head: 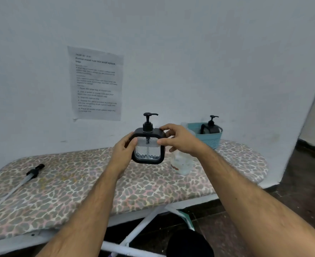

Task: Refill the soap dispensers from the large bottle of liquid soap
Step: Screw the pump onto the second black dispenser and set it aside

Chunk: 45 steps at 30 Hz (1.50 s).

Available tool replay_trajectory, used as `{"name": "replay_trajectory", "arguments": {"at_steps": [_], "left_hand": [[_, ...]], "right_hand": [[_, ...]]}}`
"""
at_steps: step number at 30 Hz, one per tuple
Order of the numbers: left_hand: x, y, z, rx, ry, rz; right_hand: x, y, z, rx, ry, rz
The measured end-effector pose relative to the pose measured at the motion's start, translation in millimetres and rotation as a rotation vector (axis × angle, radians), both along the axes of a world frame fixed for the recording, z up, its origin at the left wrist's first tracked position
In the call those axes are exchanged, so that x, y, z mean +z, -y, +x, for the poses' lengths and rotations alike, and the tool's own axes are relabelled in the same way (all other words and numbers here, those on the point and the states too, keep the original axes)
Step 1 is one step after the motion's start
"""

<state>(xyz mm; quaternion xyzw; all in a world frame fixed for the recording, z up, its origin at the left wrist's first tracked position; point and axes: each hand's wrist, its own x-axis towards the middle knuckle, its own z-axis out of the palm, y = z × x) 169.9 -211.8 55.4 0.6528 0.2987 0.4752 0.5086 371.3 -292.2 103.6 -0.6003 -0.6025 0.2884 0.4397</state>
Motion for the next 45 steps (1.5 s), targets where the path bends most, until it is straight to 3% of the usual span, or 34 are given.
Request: {"name": "replay_trajectory", "arguments": {"at_steps": [6,13,22,29,45], "left_hand": [[47.5,5.2,49.4,-0.106,0.032,0.084],[97.1,10.1,106.0,-0.194,0.050,0.135],[131.4,-16.6,163.6,-0.140,-0.133,0.223],[123.7,-52.1,203.9,-0.181,-0.195,0.154],[68.6,-149.7,281.8,-0.350,-0.393,0.046]], "right_hand": [[47.4,32.8,37.0,-0.121,0.064,0.089],[83.0,54.0,74.8,-0.232,-0.038,0.208],[86.2,37.3,115.7,-0.455,-0.090,0.306],[61.4,1.7,153.3,-0.626,-0.071,0.311],[-10.5,-81.4,202.5,-0.793,0.059,0.217]]}}
